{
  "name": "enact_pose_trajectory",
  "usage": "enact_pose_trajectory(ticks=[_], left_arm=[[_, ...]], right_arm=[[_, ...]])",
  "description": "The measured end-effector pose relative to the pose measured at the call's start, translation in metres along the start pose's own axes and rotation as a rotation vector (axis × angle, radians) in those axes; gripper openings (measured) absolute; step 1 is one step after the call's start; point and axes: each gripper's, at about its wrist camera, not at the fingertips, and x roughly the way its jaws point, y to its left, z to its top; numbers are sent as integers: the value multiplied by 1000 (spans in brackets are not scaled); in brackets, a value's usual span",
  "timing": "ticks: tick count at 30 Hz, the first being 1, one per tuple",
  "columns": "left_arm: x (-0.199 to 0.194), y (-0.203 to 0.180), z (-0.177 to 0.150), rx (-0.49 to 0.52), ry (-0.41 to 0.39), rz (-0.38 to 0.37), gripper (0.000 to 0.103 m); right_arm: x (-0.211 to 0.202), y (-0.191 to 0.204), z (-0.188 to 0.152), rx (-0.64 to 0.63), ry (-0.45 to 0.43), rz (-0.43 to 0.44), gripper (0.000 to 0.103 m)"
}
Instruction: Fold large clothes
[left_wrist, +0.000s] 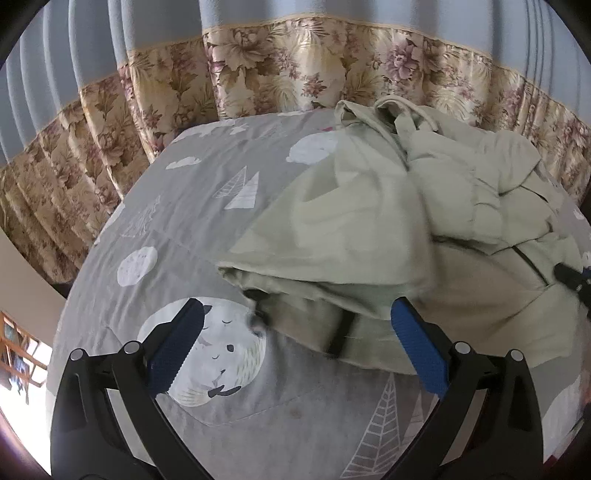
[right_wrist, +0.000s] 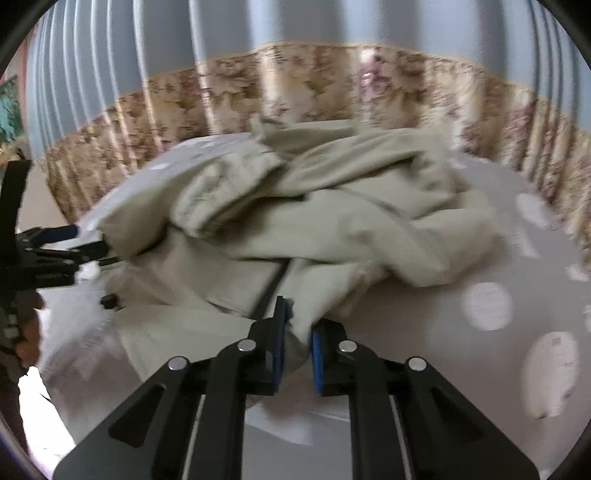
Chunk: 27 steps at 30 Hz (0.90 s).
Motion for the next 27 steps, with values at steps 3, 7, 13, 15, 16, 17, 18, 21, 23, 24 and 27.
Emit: enact_pose_trajectory(ticks=[3,7,13,15,16,17,18,21,23,24,27], left_arm=[[5,1,0,-11,16,-19,100],[25,4,-1,-4,58,-37,100],[44,10,7,73,90,-147,100],[49,15,12,112,105,-172,100],[51,16,14,128,110,-188,100],[53,19,15,142,113,-203,100],[56,23,17,157,117,-226,100],[60,33,19,180,131,-299,100],[61,36,20,186,131,-340,100],[64,35,21,186,134,-351,100],[70,22,23,195,128,-303,100]], right_arm=[[-4,-32,-1,33,-1,-49,9],[4,-37,-3,48,33,23,9],[7,-46,-17,275,56,261,40],[7,-36,-20,302,63,279,51],[6,-29,-23,288,68,257,52],[7,-20,-23,259,76,219,52],[6,-16,-26,249,78,189,52],[5,-10,-31,244,91,114,52],[7,-10,-38,246,119,104,52],[8,-10,-42,248,125,108,53],[18,3,-41,216,128,96,53]])
